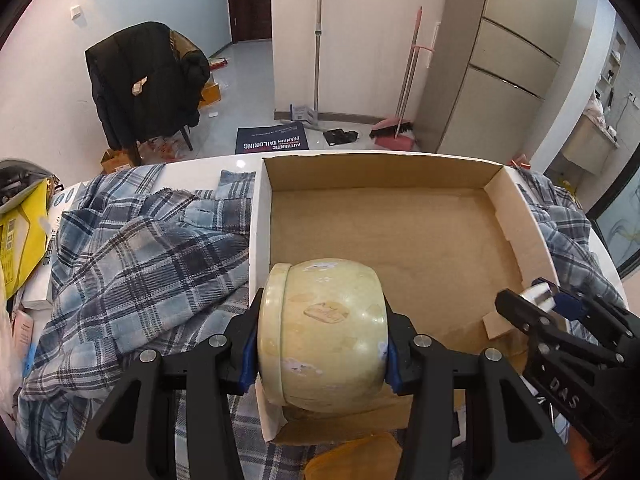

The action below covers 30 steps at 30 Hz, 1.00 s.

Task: Organize rigid objects
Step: 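Lower the jar into the cardboard box with the left gripper while the right gripper releases the plug inside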

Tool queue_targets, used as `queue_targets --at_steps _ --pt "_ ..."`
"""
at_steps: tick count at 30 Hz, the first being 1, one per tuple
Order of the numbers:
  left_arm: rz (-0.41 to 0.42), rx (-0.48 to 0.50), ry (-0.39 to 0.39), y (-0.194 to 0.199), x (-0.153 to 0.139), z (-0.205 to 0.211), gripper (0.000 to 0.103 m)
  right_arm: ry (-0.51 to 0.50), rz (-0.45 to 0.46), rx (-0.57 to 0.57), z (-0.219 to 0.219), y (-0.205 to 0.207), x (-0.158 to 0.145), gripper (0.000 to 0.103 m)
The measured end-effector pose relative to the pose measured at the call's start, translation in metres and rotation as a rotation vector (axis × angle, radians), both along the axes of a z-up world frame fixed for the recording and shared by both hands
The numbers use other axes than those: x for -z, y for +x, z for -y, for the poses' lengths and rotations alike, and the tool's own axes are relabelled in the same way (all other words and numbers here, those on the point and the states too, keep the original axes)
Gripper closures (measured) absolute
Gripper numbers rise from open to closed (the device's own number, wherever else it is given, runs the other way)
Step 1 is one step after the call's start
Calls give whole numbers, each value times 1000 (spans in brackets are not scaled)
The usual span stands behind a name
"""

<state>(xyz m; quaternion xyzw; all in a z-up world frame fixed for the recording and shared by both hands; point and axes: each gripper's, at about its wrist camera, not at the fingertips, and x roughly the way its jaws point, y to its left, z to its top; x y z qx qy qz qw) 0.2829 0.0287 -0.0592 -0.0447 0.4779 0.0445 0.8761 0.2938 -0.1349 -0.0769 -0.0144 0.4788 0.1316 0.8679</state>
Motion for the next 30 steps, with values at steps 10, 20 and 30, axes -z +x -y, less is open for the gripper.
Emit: queue_targets --at_steps 10,20,30 --pt "-38 4 48 5 6 9 53 7 0 -5 0 3 1 58" --pt "224 -32 21 -20 -45 -2 28 50 6 -11 5 6 -2 53" --pt "584 -104 29 -65 -111 -17 19 105 122 12 20 -10 -51 47"
